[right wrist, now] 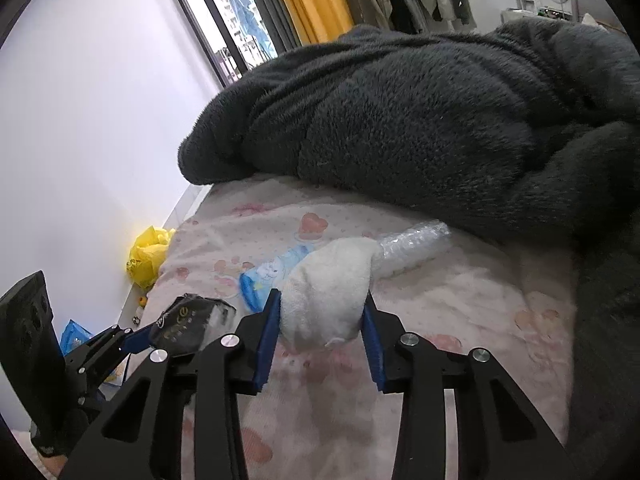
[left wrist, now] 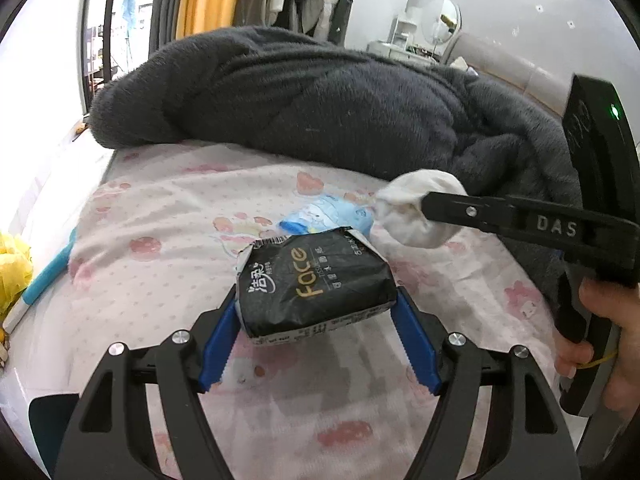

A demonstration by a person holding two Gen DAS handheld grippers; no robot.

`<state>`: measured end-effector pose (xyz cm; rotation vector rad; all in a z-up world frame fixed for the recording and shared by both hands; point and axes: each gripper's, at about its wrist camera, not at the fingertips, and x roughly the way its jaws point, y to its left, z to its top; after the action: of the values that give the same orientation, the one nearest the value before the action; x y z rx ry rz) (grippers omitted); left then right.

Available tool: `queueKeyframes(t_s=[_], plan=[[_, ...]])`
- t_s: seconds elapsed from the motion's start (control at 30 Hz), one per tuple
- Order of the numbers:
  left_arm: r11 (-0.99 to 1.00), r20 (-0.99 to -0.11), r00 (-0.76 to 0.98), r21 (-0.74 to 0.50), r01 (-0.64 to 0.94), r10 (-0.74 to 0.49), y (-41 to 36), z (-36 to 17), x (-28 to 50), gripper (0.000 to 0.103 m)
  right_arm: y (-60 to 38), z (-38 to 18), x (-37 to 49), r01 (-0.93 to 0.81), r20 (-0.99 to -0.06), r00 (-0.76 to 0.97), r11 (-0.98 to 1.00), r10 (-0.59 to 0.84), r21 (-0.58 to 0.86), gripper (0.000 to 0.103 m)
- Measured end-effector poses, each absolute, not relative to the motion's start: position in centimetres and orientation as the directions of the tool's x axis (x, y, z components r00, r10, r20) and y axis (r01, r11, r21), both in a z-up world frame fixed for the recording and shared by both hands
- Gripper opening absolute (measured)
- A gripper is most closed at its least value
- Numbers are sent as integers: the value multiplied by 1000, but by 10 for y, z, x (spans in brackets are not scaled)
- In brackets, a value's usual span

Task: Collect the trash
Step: 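Grasp the black face tissue pack with left tool while right tool grasps white cloth ball, then carry the tissue pack and cloth ball with both tools to the teal bin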

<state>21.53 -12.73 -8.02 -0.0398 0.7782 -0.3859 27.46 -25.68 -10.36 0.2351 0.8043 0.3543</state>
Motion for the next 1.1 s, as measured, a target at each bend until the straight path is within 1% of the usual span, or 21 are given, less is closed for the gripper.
queueKeyframes(t_s=[0.23, 0.43, 0.57, 0.7, 1.0, 1.1], plan=[[938, -648, 681, -188, 290, -341, -111, -68, 196, 76, -269, -93, 246, -216, -621, 667, 904, 412, 369, 36], [949, -627, 714, -180, 257, -312, -91, -61, 180, 76, -261, -89, 231, -228, -605, 669, 894, 432, 387, 35], [956, -639, 711, -187, 225, -292, -73, -64, 175, 76, -249, -87, 225, -250, -596, 665, 886, 450, 391, 35], [966, -647, 716, -167, 199, -260, -55, -62, 171, 76, -231, -84, 221, -273, -593, 661, 883, 460, 381, 35], [984, -717, 673, -116, 138, -179, -5, -82, 174, 76, -181, -73, 224, -331, -584, 653, 875, 482, 353, 35], [987, -726, 669, -108, 117, -159, 13, -86, 174, 76, -168, -71, 227, -346, -580, 648, 869, 494, 354, 35]])
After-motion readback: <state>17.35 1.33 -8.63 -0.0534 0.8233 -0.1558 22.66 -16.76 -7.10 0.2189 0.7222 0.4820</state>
